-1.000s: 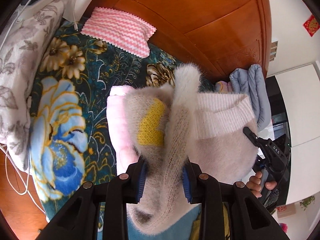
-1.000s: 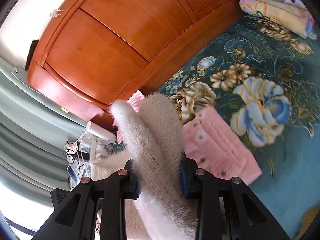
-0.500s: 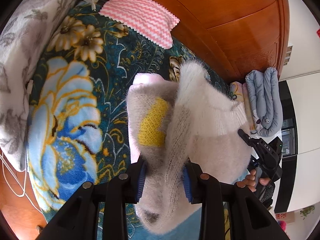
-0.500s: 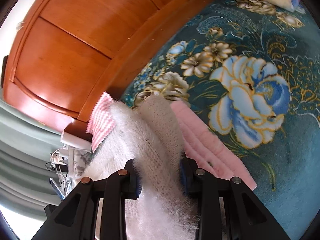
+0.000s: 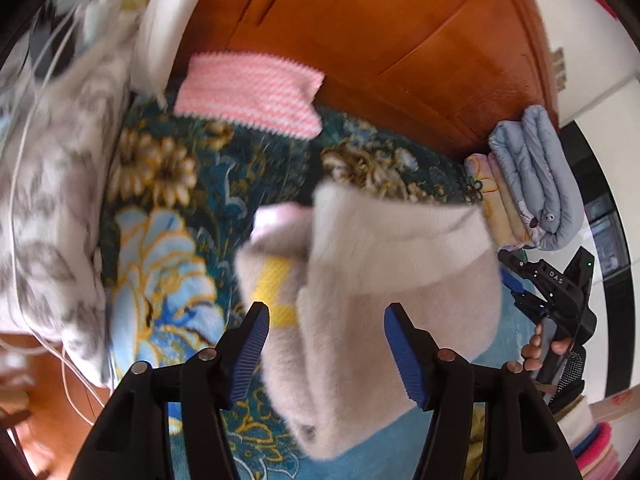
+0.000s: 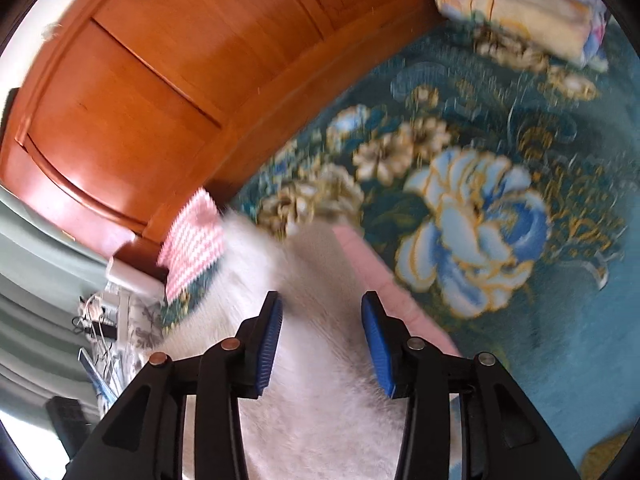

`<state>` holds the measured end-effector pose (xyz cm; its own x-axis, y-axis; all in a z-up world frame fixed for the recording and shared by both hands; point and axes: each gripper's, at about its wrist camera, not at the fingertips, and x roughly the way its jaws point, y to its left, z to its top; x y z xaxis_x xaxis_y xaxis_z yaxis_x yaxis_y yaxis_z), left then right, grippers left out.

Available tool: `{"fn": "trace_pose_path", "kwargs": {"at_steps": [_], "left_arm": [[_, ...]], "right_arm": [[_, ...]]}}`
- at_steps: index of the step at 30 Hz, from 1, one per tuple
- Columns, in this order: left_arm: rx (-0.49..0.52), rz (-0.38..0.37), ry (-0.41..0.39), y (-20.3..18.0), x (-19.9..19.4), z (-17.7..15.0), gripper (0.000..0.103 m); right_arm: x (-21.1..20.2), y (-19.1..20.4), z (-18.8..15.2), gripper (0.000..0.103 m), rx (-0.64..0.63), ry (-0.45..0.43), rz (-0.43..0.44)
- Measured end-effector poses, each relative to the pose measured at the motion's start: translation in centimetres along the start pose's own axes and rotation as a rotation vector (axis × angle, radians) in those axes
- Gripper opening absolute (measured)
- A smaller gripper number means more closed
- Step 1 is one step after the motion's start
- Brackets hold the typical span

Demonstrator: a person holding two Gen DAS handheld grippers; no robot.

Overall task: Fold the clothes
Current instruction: 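Lower the sweater onto the pink folded clothes and open both grippers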

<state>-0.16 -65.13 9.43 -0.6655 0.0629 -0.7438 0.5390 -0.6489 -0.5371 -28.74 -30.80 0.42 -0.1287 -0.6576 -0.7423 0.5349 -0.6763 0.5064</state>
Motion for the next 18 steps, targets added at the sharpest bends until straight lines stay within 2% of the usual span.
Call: {"fn": "trace_pose_path", "kwargs": {"at_steps": [2,4,9,11,14,18], "left_arm": [[0.086,-0.005,-0.017,-2.4,-0.2,0.1,0.064],[0.147,-0.008,-0.025,-3.9,-0.1,0.2,0.064],[0.143,0.003,0.006,-2.2,2.2,-0.7,0.064],[0.141,0.007,0.018,-1.6,3.1,-1.0,0.064],[0.138,0.014,0.037,-0.6,4.4,-1.5,0.064],[0.119,0.01,0.041,0.1,5.4,-1.4,0.064]], "right_arm": [[-1.0,0.5,0.2,0.043,-0.005,-0.036,0.012],[-1.5,1.5,-0.2,0.043,-0.043,-0.032,0.035],[-1.7,5.3,-4.7,0.043,-0.317,0.057,0.05],[-1.4,5.1,-6.3,0.043,-0.383,0.069,0.02],[-0.3,2.9,-6.8,0.043,-0.352,0.06,-0.058],[2.0,0.6,-5.6,0.043,-0.243,0.069,-0.066]]}}
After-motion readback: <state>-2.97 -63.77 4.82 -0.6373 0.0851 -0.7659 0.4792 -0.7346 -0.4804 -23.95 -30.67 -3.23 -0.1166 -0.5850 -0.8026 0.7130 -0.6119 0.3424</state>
